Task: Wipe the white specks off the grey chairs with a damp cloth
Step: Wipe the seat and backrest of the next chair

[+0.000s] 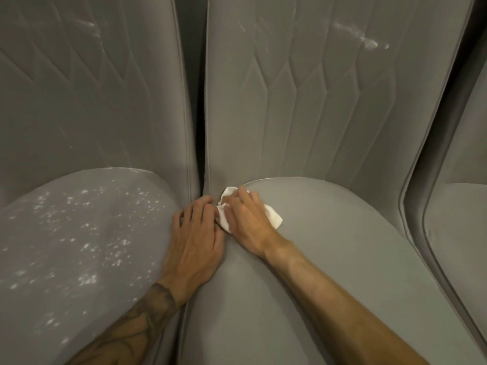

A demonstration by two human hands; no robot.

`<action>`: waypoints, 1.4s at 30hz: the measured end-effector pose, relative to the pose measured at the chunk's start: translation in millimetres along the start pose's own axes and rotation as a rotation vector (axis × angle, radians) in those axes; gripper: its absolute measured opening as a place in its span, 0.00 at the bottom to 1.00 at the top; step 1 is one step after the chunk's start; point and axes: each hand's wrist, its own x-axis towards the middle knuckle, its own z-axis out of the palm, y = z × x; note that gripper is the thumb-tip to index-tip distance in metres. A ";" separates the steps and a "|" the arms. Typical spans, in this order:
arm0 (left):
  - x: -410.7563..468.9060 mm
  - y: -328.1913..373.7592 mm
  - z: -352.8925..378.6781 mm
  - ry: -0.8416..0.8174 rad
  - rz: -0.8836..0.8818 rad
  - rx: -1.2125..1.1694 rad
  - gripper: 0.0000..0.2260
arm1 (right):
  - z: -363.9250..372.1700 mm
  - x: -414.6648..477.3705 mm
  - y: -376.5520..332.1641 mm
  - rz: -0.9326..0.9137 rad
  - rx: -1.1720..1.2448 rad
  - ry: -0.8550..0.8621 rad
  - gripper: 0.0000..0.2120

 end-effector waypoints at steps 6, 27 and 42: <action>-1.4 -0.3 -4.8 -0.004 -0.057 -0.101 0.16 | -13.8 8.2 11.1 0.066 -0.069 -0.020 0.15; -7.3 -1.1 -18.2 -0.107 -0.027 -0.118 0.23 | -9.3 5.1 4.9 0.029 -0.152 -0.025 0.12; 4.2 5.7 -3.7 -0.029 -0.056 0.147 0.19 | -52.0 22.7 72.0 0.151 -0.396 0.074 0.14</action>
